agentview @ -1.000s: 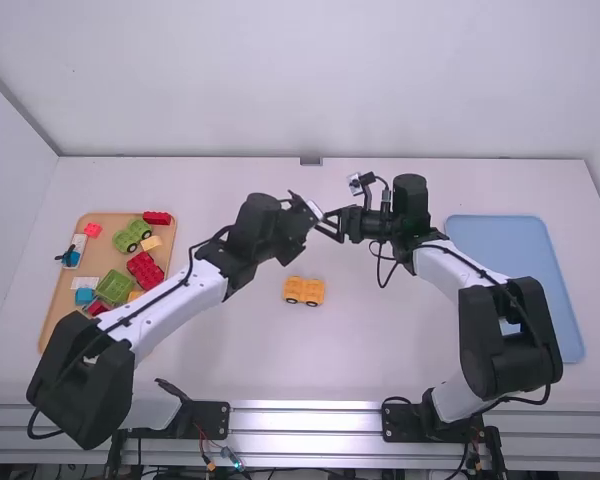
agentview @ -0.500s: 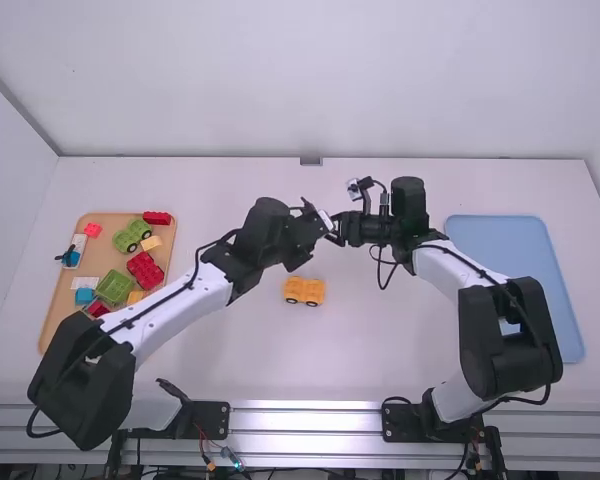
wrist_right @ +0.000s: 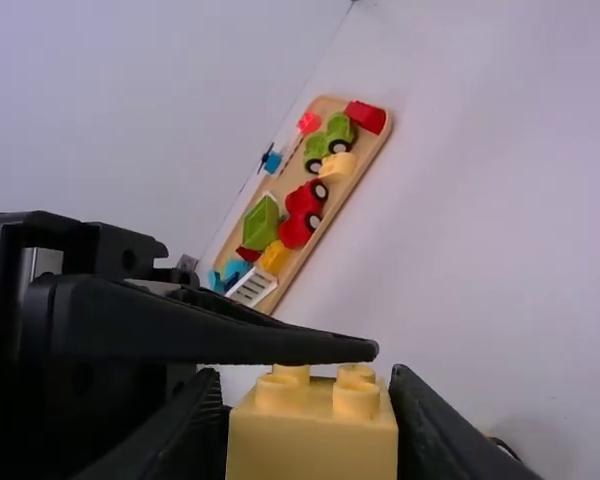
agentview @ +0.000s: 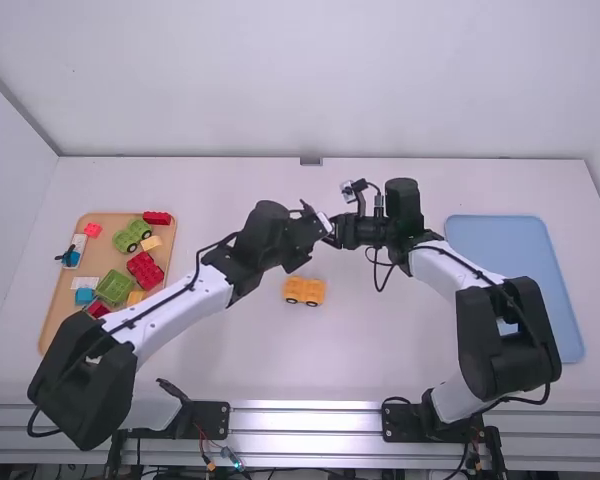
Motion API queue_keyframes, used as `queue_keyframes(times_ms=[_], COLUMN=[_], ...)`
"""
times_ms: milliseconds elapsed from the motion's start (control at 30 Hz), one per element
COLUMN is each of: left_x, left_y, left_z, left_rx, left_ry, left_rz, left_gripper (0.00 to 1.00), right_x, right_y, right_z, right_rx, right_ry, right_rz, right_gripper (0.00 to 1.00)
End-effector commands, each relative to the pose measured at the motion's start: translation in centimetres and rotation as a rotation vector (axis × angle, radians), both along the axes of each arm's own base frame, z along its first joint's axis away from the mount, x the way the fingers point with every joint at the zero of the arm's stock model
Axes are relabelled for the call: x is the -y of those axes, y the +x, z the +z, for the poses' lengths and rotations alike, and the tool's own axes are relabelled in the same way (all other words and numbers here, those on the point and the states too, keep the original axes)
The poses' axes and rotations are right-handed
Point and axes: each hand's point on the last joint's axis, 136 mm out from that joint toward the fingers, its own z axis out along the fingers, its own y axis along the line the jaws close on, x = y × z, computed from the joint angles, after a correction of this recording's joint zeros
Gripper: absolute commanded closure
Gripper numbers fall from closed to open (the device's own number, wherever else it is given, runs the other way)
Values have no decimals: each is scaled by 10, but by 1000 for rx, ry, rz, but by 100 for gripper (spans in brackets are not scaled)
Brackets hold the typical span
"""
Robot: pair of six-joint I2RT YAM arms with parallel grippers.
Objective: Assemble lego blocks to make yellow taxi
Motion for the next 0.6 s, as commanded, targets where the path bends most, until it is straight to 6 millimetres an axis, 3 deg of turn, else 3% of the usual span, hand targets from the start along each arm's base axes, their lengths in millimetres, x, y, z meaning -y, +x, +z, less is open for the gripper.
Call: queue_keyframes(times_ms=[0,167,567], left_x=[-6,-8,-8], left_y=[3,1,1], left_z=[-1,-4,-4], left_rx=[20,15,21], left_ry=[29,49,55], left_rz=[38,31,25], left_gripper=[99,99,99], right_x=[-4,-3,4], right_y=[2,1,5], right_z=[10,8,8], right_rx=[24,24,20], right_ry=[14,8,10], right_rz=[21,25,7], right_gripper=[53,51,61])
